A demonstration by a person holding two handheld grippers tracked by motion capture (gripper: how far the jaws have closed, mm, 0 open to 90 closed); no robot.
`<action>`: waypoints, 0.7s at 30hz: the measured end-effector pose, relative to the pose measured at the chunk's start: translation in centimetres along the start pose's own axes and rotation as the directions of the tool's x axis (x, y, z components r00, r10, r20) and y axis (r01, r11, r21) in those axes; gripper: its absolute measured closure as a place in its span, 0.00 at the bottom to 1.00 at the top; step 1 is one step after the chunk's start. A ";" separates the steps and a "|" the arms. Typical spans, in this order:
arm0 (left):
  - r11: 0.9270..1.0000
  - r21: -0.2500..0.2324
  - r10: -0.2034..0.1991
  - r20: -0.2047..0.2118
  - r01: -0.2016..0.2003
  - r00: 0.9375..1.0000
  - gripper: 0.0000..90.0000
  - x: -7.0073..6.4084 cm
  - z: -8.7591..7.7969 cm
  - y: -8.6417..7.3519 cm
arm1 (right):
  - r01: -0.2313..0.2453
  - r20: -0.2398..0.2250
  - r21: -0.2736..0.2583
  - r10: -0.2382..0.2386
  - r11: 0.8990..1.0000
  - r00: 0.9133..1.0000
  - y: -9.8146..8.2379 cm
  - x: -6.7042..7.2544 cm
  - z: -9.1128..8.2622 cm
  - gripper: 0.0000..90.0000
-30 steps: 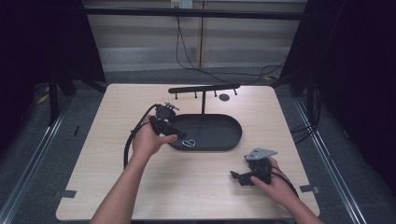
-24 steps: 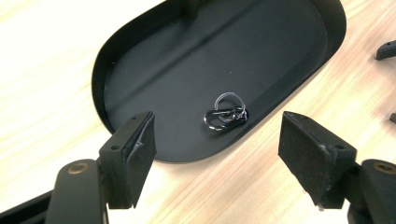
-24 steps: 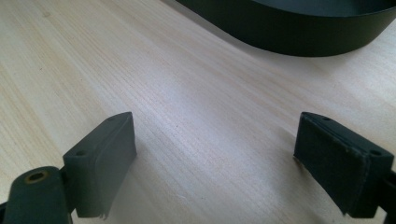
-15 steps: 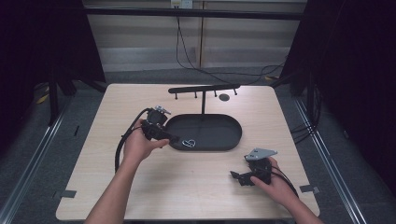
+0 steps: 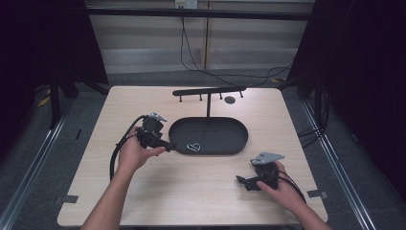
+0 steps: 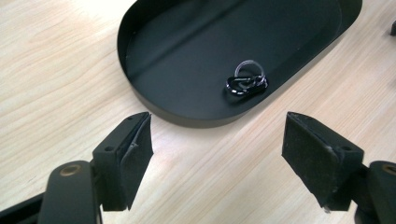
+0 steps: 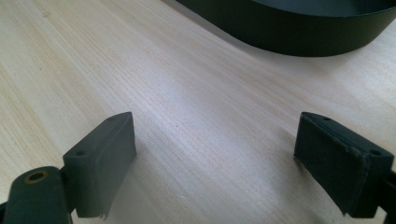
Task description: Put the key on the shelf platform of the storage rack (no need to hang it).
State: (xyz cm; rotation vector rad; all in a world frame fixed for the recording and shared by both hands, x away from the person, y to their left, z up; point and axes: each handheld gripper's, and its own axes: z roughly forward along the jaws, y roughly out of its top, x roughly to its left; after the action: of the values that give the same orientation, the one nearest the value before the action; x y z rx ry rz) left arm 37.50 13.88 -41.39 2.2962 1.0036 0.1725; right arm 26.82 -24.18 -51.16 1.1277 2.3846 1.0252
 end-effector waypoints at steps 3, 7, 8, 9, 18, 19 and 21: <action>1.000 0.004 -0.001 -0.007 0.001 1.000 0.27 0.2 -0.3 -0.2 | 0.000 0.000 0.000 0.000 1.000 1.000 0.0 0.0 0.0 0.13; 1.000 0.003 -0.003 -0.010 0.003 1.000 0.27 0.4 -0.5 -0.6 | 0.000 0.000 0.000 0.000 1.000 1.000 0.0 0.0 0.0 0.13; 1.000 0.004 -0.002 -0.007 0.002 1.000 0.27 0.4 -0.5 -0.7 | 0.001 0.000 -0.001 -0.001 1.000 1.000 0.0 0.0 0.0 0.13; 1.000 0.007 0.000 -0.010 0.000 1.000 0.27 0.5 -0.6 -0.8 | 0.000 0.000 0.000 0.000 1.000 1.000 0.0 0.0 0.0 0.13; 1.000 0.029 0.002 -0.019 -0.001 1.000 0.27 1.0 -1.0 -1.7 | 0.000 0.000 0.000 0.000 1.000 1.000 0.0 0.0 0.0 0.13; 1.000 0.030 -0.004 -0.021 0.004 1.000 0.27 1.0 -1.0 -1.8 | 0.000 0.000 0.000 0.000 1.000 1.000 0.0 0.0 0.0 0.13; 0.999 0.039 -0.008 -0.023 0.009 1.000 0.27 1.2 -1.1 -2.1 | 0.000 0.000 0.000 0.000 1.000 1.000 0.0 0.0 0.0 0.13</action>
State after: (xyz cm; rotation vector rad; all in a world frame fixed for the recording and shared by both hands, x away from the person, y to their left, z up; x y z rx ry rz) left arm 36.68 16.30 -41.90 2.3303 1.0363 0.1774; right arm 26.82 -24.18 -51.15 1.1282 2.3845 1.0250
